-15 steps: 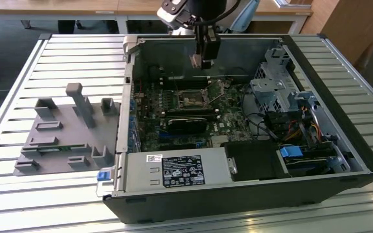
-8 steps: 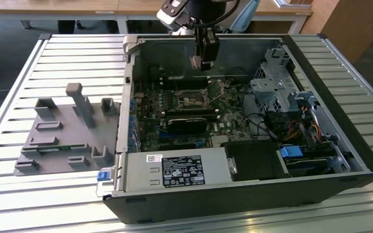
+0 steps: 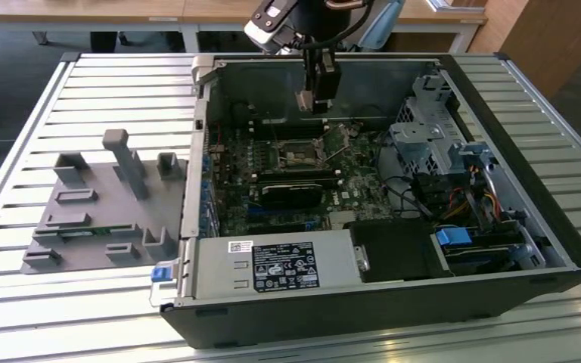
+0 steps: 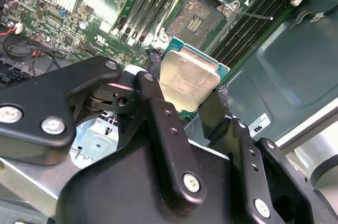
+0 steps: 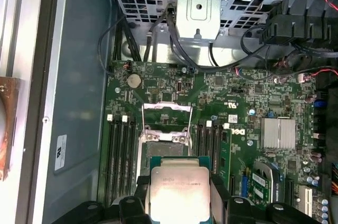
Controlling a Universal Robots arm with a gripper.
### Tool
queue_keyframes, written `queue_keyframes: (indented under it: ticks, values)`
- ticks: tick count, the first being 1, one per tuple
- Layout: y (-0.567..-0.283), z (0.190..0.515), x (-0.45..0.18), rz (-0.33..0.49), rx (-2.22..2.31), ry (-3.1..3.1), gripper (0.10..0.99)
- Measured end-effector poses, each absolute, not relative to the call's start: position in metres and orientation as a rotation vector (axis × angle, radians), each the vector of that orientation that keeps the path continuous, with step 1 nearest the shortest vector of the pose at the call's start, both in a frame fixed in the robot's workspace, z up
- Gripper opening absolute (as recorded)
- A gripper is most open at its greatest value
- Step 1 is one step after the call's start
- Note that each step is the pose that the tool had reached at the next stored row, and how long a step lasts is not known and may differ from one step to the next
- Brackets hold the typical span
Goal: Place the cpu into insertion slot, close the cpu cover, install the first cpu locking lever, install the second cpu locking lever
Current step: 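Place the cpu into insertion slot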
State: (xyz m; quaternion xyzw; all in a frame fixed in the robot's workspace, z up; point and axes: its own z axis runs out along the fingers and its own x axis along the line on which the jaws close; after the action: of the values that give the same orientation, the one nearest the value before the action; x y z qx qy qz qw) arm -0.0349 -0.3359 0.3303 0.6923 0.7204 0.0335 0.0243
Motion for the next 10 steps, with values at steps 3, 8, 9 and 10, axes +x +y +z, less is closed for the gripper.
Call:
queue_keyframes:
  ticks: [3,8,9,10]
  values:
    - [-0.3358,0.3279,-0.0349,0.104,2.144,2.226,0.537]
    - [-0.3354,0.3238,-0.0355,0.103,2.149,2.222,0.537]
    - [-0.3351,0.3229,-0.0356,0.103,2.149,2.221,0.537]
    - [-0.3349,0.322,-0.0358,0.103,2.15,2.221,0.537]
